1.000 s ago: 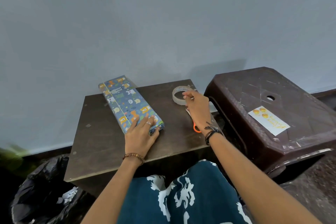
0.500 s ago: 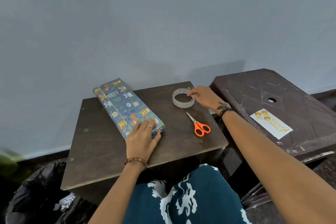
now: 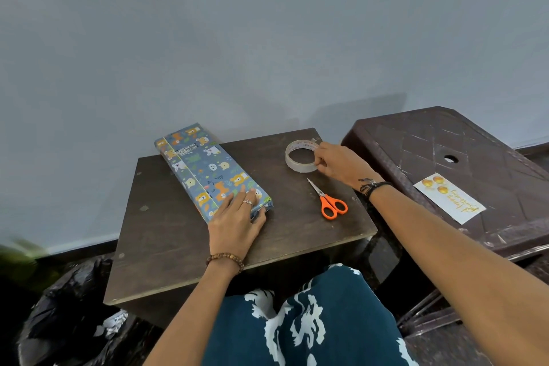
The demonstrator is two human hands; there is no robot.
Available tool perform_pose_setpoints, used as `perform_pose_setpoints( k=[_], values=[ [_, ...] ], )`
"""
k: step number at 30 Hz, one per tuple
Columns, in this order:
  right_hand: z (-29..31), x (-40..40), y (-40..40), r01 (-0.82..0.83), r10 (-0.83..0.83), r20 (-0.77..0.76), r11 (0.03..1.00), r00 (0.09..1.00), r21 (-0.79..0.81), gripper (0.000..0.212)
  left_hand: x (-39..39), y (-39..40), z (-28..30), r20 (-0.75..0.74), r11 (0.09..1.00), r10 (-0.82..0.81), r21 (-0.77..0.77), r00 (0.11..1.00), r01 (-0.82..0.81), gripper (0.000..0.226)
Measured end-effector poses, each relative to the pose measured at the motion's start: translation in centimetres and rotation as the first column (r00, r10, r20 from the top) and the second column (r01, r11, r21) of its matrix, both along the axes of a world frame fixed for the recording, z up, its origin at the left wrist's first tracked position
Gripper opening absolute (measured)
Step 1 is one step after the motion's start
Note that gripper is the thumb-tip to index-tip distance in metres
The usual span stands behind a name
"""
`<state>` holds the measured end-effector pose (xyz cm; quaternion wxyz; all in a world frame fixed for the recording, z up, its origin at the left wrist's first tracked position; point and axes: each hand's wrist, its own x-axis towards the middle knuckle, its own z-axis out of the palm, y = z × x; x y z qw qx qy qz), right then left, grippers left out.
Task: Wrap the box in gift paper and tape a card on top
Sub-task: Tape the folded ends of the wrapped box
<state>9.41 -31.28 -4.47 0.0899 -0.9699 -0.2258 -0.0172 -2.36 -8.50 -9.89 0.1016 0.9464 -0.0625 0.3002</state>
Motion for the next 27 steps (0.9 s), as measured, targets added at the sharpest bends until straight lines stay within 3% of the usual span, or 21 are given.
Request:
perform_pose_setpoints(
  k=[10, 14, 16, 19, 22, 27],
  values=[
    [1.2, -0.9, 0.0, -0.01, 0.01, -0.102, 1.0, 0.995, 0.006, 0.011, 0.1, 0.0, -0.1, -0.004, 1.0, 0.002, 0.004, 1.0, -0.002, 0.037],
    [1.4, -2.3, 0.6, 0.075, -0.064, -0.072, 0.982, 0.995, 0.172, 0.007, 0.0, 0.1, -0.1, -0.004, 1.0, -0.005, -0.023, 1.0, 0.005, 0.036],
    [0.6, -3.8, 1.9, 0.096, -0.062, -0.108, 0.931, 0.992, 0.352, 0.003, 0.0, 0.1, 0.1, 0.001, 1.0, -0.012, -0.016, 1.0, 0.012, 0.036],
    [-1.3, -6.7, 4.4, 0.168, 0.031, -0.308, 0.784, 0.951, 0.598, 0.004, -0.1, 0.1, 0.2, -0.002, 1.0, -0.007, -0.013, 1.0, 0.007, 0.037],
    [-3.2, -8.4, 6.0, 0.172, 0.105, -0.357, 0.729, 0.928, 0.662, 0.005, 0.0, 0.1, 0.2, 0.014, 1.0, -0.017, -0.012, 1.0, 0.017, 0.036],
    [-4.4, -8.6, 6.9, 0.2, 0.076, -0.32, 0.641, 0.944, 0.741, 0.006, 0.1, 0.3, -0.3, -0.017, 0.999, -0.01, -0.031, 1.0, 0.01, 0.036]
  ],
)
